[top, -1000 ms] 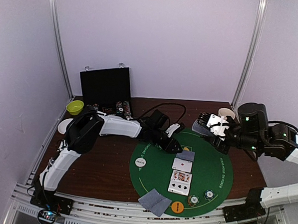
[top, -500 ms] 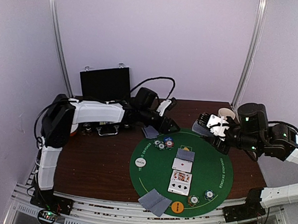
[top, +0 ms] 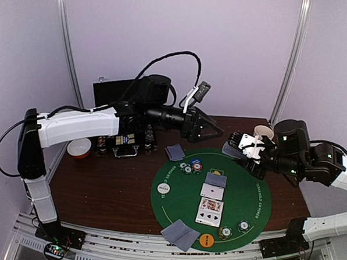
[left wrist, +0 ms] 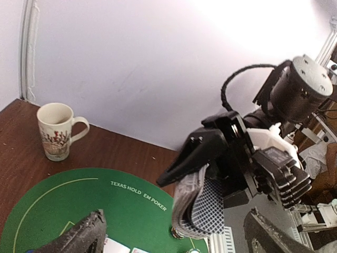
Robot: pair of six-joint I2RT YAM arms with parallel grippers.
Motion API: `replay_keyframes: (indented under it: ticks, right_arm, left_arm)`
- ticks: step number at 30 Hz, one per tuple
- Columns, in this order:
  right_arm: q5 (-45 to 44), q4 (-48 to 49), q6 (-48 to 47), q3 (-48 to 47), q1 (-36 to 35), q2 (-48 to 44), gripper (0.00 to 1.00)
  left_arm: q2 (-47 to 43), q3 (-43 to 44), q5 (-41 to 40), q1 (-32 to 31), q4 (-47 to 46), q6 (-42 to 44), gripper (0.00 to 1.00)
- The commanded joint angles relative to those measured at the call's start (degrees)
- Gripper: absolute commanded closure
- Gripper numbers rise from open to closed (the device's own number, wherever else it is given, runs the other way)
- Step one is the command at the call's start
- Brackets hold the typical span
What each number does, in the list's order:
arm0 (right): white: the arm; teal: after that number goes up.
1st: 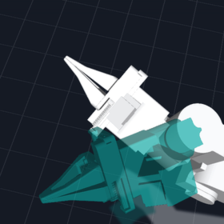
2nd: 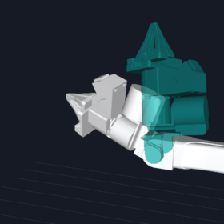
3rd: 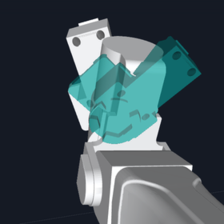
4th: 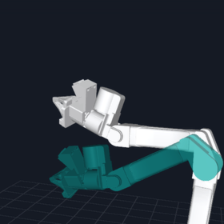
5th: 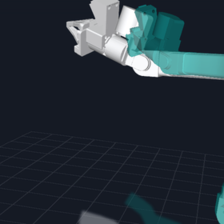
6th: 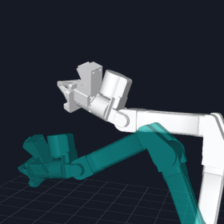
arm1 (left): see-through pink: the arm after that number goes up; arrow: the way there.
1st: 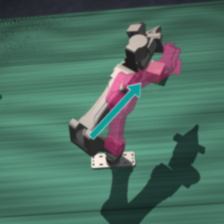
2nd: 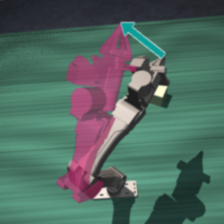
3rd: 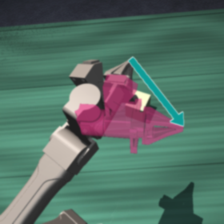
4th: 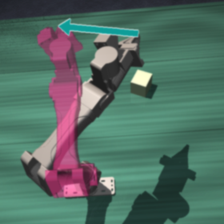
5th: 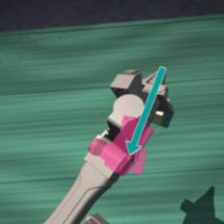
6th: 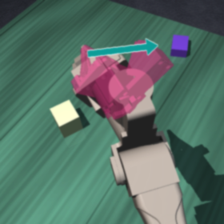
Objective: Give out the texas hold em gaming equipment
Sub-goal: Pick up the poker card from the face-down deck piles.
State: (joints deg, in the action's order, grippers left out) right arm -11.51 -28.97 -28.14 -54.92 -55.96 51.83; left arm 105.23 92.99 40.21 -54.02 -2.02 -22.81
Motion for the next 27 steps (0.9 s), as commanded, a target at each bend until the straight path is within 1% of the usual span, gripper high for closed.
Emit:
replay_keyframes:
  ticks: [1, 5, 15, 18, 19, 24, 25, 27]
  right_arm:
    - [0.38, 1.39, 0.12, -0.03, 0.0, 0.04, 0.56]
    - [0.83, 1.43, 0.36, -0.05, -0.01, 0.03, 0.56]
    - [1.1, 1.82, 0.38, 0.09, 0.04, 0.72, 0.56]
    - [1.05, 1.85, 0.28, -0.06, -0.02, 0.92, 0.55]
    - [1.05, 1.83, 0.35, -0.1, 0.0, 0.91, 0.55]
    - [0.62, 1.7, 0.2, 0.06, -0.02, 0.13, 0.55]
    - [0.55, 1.63, 0.19, 0.07, -0.02, 0.0, 0.56]
    - [0.37, 1.62, 0.2, 0.16, -0.02, -0.21, 0.55]
  left_arm:
    - [2.02, 2.48, -0.99, -2.73, 5.09, 3.83, 0.06]
    - [3.55, 5.03, -5.39, -2.98, 7.18, 4.1, 0.11]
    - [7.54, 10.64, -5.38, -3.91, 6.51, 1.73, 0.21]
    - [7.86, 11.12, -7.09, -3.9, 7.33, 2.16, 0.31]
    - [7.78, 11.42, -7.73, -3.9, 8.33, 3.08, 0.36]
    - [6.0, 11.07, -11.37, -3.9, 12.61, 6.92, 0.53]
    - [5.48, 10.8, -12.33, -3.9, 13.16, 7.58, 0.55]
    - [4.64, 10.4, -12.97, -3.9, 13.4, 8.31, 0.55]
